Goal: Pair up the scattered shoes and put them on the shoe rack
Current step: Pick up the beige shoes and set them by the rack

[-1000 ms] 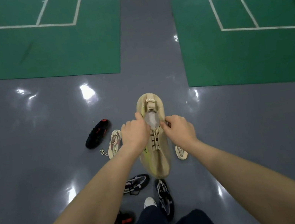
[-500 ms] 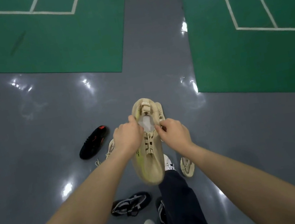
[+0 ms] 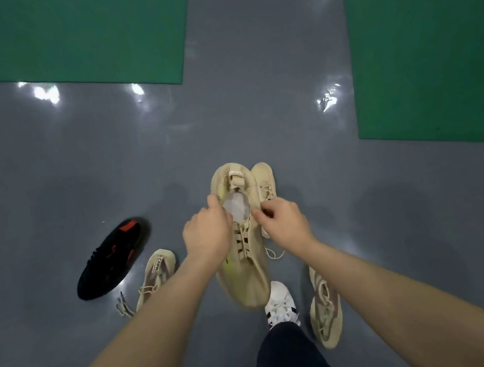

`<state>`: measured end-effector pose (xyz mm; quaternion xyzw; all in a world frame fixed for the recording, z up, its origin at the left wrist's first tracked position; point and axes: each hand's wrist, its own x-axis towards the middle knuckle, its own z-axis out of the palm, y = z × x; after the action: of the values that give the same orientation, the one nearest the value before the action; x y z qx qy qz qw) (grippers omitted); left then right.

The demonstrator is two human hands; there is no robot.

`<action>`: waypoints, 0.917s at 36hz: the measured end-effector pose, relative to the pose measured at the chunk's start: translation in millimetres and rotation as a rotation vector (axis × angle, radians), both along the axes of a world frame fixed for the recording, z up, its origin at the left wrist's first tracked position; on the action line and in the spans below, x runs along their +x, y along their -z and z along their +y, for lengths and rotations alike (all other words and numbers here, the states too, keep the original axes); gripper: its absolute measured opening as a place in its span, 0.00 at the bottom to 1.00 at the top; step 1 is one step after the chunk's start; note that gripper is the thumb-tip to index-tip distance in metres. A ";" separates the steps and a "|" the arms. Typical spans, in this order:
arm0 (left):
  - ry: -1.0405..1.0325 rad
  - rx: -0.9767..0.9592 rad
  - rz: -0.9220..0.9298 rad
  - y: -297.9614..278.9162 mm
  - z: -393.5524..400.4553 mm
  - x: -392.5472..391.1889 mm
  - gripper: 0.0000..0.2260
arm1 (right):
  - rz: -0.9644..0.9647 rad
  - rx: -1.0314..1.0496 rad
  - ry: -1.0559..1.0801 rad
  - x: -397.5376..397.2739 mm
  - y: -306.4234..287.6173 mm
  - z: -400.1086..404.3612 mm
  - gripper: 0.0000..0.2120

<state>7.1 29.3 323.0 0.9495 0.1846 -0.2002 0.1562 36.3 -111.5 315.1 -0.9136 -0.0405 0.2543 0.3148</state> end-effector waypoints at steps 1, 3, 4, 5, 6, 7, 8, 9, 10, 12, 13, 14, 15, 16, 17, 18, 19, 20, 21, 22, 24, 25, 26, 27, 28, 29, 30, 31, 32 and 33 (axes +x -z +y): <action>-0.018 -0.010 0.012 17.3 -0.6 6.4 0.10 | 0.014 0.022 0.012 7.1 17.3 -1.3 0.22; -0.061 -0.038 0.015 53.8 -1.9 19.6 0.10 | 0.036 0.080 0.063 21.4 55.9 -5.2 0.22; -0.088 -0.053 0.010 71.0 -2.8 24.5 0.09 | 0.044 0.092 0.110 26.3 75.5 -8.7 0.22; -0.103 -0.062 0.009 91.0 -3.8 30.2 0.09 | 0.044 0.093 0.161 31.8 99.1 -14.1 0.22; -0.124 -0.067 -0.002 92.6 -1.4 29.9 0.09 | 0.050 0.081 0.199 32.6 104.4 -18.5 0.21; -0.139 -0.075 -0.003 114.0 -3.4 33.6 0.09 | 0.054 0.053 0.224 36.5 131.0 -26.5 0.19; -0.157 -0.082 -0.015 126.6 -3.1 34.2 0.09 | 0.063 0.023 0.234 38.3 149.0 -33.5 0.17; -0.184 -0.099 -0.019 142.1 -3.3 35.9 0.09 | 0.077 -0.023 0.235 40.7 169.0 -40.2 0.14; -0.202 -0.113 -0.028 158.3 -3.2 37.2 0.09 | 0.102 -0.061 0.242 43.0 191.1 -46.7 0.13; -0.232 -0.128 -0.042 191.0 -2.3 38.8 0.09 | 0.155 -0.115 0.255 47.9 229.4 -54.7 0.17; -0.241 -0.130 -0.041 204.5 -1.8 39.1 0.08 | 0.181 -0.134 0.261 50.1 244.4 -56.5 0.19; -0.243 -0.133 -0.042 217.0 -1.3 39.4 0.08 | 0.197 -0.144 0.259 52.4 259.0 -57.4 0.21; -0.247 -0.130 -0.043 227.9 -1.2 40.1 0.08 | 0.216 -0.161 0.249 55.1 270.1 -57.1 0.23; -0.250 -0.130 -0.047 240.0 -1.4 40.1 0.08 | 0.226 -0.174 0.237 56.9 284.1 -56.6 0.24; -0.254 -0.128 -0.049 250.6 -1.6 40.2 0.09 | 0.234 -0.190 0.231 58.3 295.5 -54.9 0.25; -0.257 -0.127 -0.055 256.7 -1.3 41.5 0.09 | 0.242 -0.208 0.225 60.9 301.7 -53.5 0.24; -0.260 -0.129 -0.055 263.9 -1.5 40.9 0.09 | 0.255 -0.233 0.220 60.8 309.6 -51.8 0.22; -0.260 -0.130 -0.060 270.9 -0.9 40.1 0.09 | 0.257 -0.262 0.210 59.7 317.4 -50.2 0.21; -0.261 -0.132 -0.062 276.1 -0.9 38.9 0.09 | 0.261 -0.300 0.197 58.1 322.0 -49.3 0.19; -0.260 -0.132 -0.063 281.0 -0.4 37.8 0.09 | 0.253 -0.332 0.191 56.2 326.7 -49.1 0.16; -0.255 -0.133 -0.069 289.0 0.9 35.6 0.10 | 0.190 -0.385 0.207 52.4 332.9 -50.5 0.10; -0.254 -0.134 -0.071 291.4 1.8 34.5 0.10 | 0.146 -0.402 0.212 51.0 333.7 -50.6 0.09; -0.256 -0.132 -0.075 292.7 2.7 33.0 0.09 | 0.103 -0.405 0.211 49.3 333.2 -50.0 0.08; -0.260 -0.130 -0.076 292.2 3.6 31.4 0.09 | 0.070 -0.390 0.210 47.5 330.5 -48.5 0.08; -0.264 -0.129 -0.076 290.6 4.0 29.3 0.09 | 0.047 -0.359 0.207 44.9 326.5 -47.1 0.07; -0.272 -0.129 -0.072 286.8 4.0 26.5 0.08 | 0.034 -0.328 0.203 41.4 320.7 -45.4 0.07; -0.277 -0.127 -0.067 281.8 3.7 23.9 0.08 | 0.020 -0.302 0.200 37.5 313.7 -43.8 0.08; -0.282 -0.125 -0.063 274.9 3.5 20.5 0.08 | 0.012 -0.280 0.199 33.2 305.2 -43.0 0.09; -0.285 -0.122 -0.060 267.2 3.4 17.2 0.08 | 0.007 -0.262 0.202 28.8 296.9 -43.0 0.09; -0.284 -0.121 -0.060 258.2 3.5 14.2 0.08 | 0.006 -0.249 0.207 25.0 287.3 -43.3 0.09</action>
<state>21.3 32.8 64.7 0.9082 0.3001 -0.1585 0.2451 61.2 -154.7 27.8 -0.9440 0.0869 0.2264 0.2238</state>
